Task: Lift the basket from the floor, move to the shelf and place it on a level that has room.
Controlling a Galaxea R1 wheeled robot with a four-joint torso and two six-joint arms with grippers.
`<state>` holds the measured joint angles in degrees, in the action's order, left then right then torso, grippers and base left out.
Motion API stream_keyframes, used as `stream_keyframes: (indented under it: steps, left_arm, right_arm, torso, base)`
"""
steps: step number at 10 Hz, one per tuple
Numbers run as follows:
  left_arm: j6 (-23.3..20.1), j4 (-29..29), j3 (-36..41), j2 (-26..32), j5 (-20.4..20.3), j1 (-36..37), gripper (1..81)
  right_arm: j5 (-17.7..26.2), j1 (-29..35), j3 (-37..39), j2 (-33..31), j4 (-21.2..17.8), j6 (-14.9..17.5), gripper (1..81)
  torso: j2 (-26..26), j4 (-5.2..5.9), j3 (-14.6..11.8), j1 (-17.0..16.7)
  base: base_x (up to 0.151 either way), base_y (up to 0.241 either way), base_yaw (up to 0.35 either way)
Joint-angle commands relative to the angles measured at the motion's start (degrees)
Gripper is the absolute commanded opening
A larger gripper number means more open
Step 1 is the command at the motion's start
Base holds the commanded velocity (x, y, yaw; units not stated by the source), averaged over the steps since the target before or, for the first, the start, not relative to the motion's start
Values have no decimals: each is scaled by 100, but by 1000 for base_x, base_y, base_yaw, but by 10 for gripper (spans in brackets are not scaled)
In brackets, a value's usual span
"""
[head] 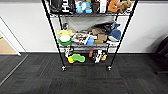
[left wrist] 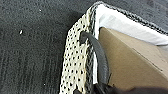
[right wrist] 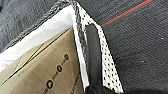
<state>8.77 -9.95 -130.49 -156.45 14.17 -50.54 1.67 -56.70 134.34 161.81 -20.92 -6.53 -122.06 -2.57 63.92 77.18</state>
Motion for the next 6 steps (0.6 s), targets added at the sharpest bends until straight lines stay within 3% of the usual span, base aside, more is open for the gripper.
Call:
stream_keyframes:
  steps: [1, 6]
  left_arm:
    - [-6, -219, 181, 52, 368, 480, 10]
    - [29, -227, 173, -44, 245, 619, 10]
  right_arm:
    - [281, 558, -111, 12, -220, -129, 10]
    - [290, 874, 65, 135, -237, -129, 10]
  torso:
    - [560, 0, 0, -362]
    - [1546, 0, 2, -983]
  base:
    - [0, 0, 0]
    - [0, 0, 0]
